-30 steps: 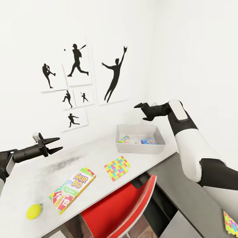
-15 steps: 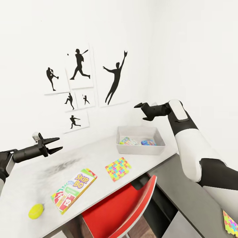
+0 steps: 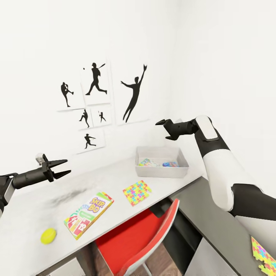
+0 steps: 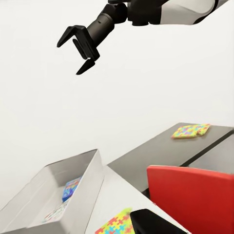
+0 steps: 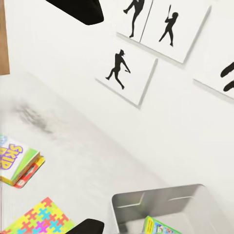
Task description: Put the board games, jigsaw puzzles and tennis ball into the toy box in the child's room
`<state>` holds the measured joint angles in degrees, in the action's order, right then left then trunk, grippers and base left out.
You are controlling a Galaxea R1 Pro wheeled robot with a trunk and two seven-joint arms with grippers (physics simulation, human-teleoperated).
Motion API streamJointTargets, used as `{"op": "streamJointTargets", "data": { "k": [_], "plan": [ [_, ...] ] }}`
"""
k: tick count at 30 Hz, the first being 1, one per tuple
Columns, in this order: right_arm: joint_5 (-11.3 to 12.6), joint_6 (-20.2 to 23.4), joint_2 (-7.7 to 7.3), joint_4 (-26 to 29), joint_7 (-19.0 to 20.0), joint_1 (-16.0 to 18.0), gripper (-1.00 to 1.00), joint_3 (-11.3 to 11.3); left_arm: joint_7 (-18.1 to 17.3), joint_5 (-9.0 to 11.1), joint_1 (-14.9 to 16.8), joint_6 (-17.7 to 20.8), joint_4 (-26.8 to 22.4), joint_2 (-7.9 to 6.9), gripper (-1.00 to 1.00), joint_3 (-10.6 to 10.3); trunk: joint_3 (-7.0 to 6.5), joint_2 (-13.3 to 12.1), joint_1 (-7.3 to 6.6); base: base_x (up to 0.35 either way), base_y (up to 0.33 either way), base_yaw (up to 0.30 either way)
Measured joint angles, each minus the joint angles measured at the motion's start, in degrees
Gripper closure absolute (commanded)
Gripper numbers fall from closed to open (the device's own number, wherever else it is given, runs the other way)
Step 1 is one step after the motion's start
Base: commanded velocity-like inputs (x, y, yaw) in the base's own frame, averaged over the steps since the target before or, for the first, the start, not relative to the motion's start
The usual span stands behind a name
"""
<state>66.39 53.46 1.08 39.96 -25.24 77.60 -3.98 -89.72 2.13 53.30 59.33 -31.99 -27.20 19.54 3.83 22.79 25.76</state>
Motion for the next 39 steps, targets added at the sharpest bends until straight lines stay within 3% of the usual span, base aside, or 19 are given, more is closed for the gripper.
{"op": "streamJointTargets", "data": {
  "k": [39],
  "plan": [
    [0.0, 0.0, 0.01, 0.0, 0.0, 0.0, -1.00, -0.1, 0.0, 0.0, 0.0, 0.0, 0.0, -0.30, -1.00, 0.0, -3.58, 0.1, 0.01, -0.048, -0.024, 0.033]
  ]
}}
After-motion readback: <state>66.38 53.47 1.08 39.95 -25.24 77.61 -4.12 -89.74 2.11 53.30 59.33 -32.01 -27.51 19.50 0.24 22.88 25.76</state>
